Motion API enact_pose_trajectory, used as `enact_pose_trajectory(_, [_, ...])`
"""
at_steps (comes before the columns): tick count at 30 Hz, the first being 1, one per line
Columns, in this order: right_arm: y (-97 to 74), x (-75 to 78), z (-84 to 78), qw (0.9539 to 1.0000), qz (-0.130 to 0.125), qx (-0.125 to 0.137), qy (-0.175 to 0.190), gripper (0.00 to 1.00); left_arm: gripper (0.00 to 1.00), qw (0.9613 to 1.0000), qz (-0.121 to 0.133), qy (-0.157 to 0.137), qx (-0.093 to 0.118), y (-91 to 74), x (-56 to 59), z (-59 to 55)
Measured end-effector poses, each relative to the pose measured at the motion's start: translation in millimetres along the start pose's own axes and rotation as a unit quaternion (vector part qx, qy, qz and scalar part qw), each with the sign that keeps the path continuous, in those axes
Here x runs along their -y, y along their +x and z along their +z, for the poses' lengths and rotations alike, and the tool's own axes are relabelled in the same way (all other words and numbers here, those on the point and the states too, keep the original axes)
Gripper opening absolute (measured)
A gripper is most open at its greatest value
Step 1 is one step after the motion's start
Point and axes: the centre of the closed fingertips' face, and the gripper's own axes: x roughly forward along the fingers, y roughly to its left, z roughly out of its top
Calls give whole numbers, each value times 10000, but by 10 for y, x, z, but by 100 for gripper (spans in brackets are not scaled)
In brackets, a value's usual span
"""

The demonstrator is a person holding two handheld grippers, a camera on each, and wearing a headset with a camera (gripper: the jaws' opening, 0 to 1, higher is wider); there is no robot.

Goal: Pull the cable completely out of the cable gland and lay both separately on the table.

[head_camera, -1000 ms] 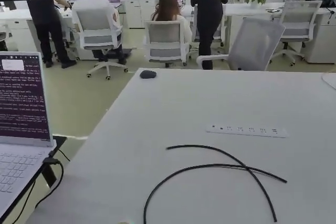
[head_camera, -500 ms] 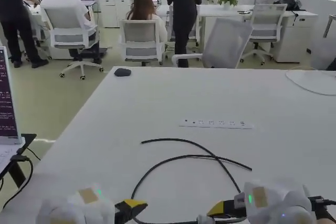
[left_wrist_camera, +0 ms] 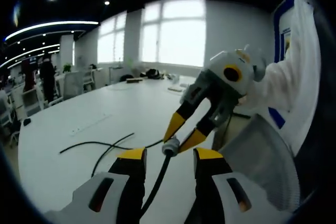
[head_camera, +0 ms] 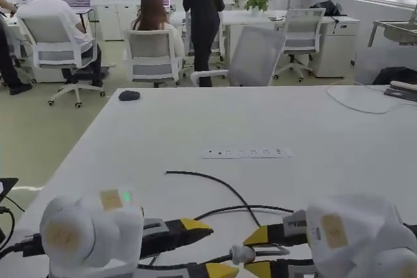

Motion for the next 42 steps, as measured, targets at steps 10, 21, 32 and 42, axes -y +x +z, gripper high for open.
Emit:
enact_pose_trajectory(10, [-99, -64, 183, 9985, 48, -51, -537, 11, 18, 9938, -438, -971, 328, -40, 113, 63])
enact_pose_trajectory(21, [-125, -72, 278, 9955, 78, -98, -941, 12, 17, 9865, -509, -1484, 464, -85, 155, 101])
enact_pose_trajectory(32, [-229, -83, 512, 9933, 593, 902, 406, 16, 15, 9845, -824, -1401, 664, -261, 264, 174])
enact_pose_trajectory(42, [-502, -161, 666, 8885, 2401, 2285, 3174, 27, 15, 9755, -1526, -1053, 1186, -395, 483, 337])
